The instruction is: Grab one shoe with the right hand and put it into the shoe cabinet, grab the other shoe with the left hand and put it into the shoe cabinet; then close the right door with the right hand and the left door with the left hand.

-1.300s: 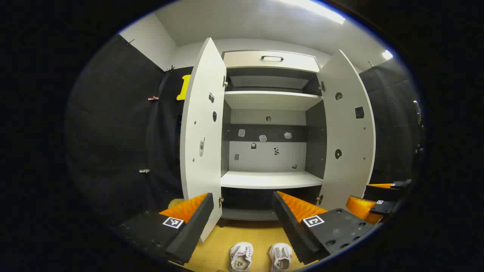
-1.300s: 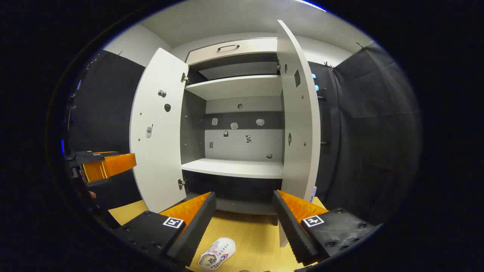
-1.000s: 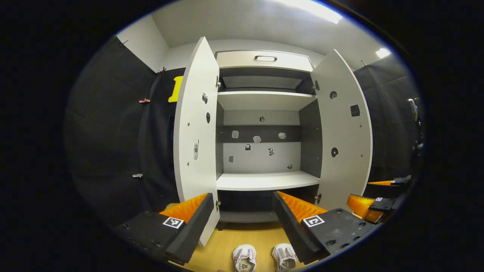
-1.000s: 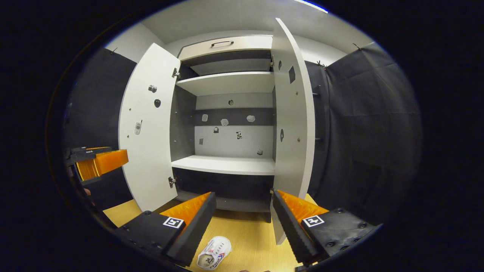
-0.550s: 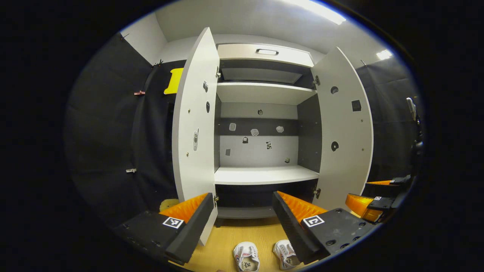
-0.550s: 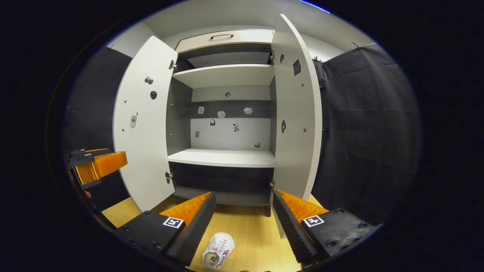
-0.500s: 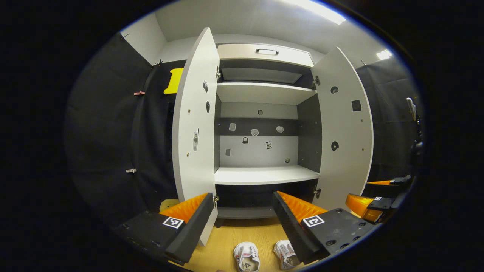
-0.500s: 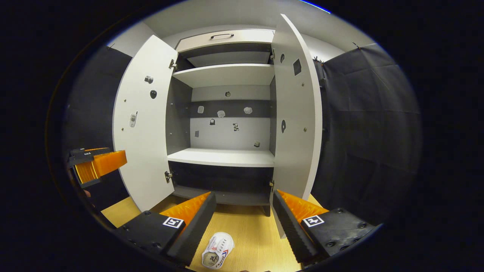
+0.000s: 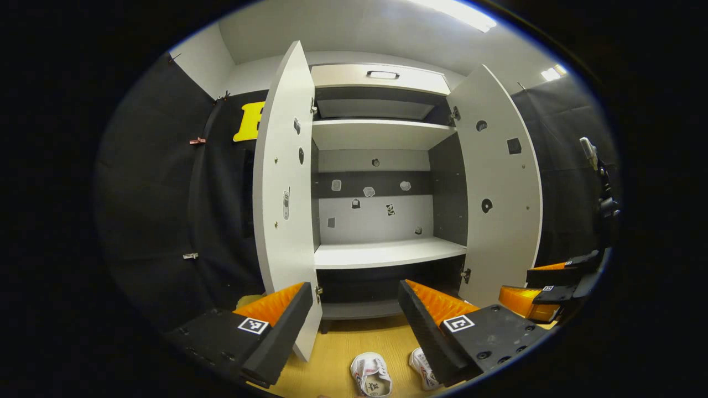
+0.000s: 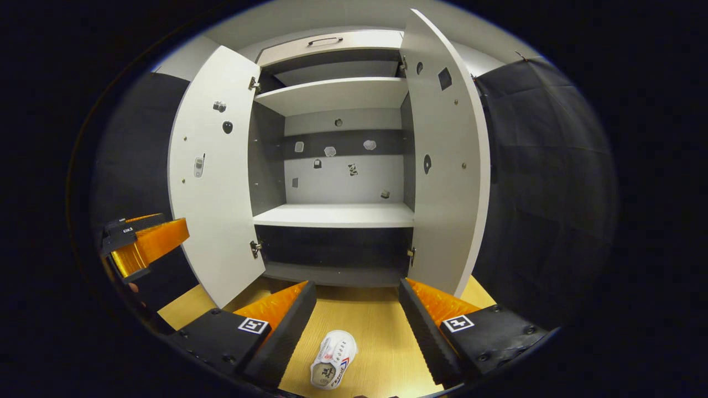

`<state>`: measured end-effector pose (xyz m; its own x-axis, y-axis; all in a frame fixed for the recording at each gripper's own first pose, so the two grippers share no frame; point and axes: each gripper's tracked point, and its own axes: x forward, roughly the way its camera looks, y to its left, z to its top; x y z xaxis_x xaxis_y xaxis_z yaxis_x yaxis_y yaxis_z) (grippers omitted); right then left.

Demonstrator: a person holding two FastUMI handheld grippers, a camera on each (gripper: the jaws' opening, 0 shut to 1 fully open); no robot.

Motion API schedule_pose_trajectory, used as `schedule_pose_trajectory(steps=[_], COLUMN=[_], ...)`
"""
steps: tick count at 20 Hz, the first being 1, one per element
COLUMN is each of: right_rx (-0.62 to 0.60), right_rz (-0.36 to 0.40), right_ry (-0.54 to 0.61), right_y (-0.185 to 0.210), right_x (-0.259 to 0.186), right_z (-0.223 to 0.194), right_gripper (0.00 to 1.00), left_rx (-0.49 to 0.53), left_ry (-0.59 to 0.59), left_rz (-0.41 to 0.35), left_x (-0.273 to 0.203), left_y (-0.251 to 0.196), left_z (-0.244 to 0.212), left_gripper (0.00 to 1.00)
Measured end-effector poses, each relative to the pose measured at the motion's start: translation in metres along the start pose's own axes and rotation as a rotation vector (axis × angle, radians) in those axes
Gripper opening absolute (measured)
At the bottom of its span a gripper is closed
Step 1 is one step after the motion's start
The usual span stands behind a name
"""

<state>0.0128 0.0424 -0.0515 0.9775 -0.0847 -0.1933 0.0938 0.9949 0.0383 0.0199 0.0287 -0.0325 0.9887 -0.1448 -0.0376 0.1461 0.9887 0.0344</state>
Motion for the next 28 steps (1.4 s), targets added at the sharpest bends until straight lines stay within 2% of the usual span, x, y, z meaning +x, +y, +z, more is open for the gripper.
schedule_pose_trajectory(steps=[7, 10, 13, 20, 28], right_rx=[0.028, 0.084, 0.073, 0.072, -0.009], right_rz=[0.037, 0.106, 0.135, 0.124, 0.043], right_ry=[0.198, 0.304, 0.366, 0.533, 0.617], right_y=[0.031, 0.062, 0.080, 0.100, 0.085], right_x=[0.003, -0.001, 0.001, 0.011, 0.026], right_z=[-0.076, -0.118, -0.154, -0.238, -0.302], right_gripper=[0.99, 0.98, 0.99, 0.99, 0.99], left_rx=[-0.028, -0.046, -0.056, -0.067, -0.081], left_ry=[0.056, 0.078, 0.101, 0.130, 0.162], left_rz=[-0.010, -0.020, -0.032, -0.028, -0.025], left_x=[-0.016, -0.021, -0.023, -0.023, -0.018], left_y=[0.028, 0.039, 0.047, 0.069, 0.085], left_z=[-0.031, -0.046, -0.061, -0.081, -0.096], left_gripper=[0.98, 0.98, 0.98, 0.98, 0.98])
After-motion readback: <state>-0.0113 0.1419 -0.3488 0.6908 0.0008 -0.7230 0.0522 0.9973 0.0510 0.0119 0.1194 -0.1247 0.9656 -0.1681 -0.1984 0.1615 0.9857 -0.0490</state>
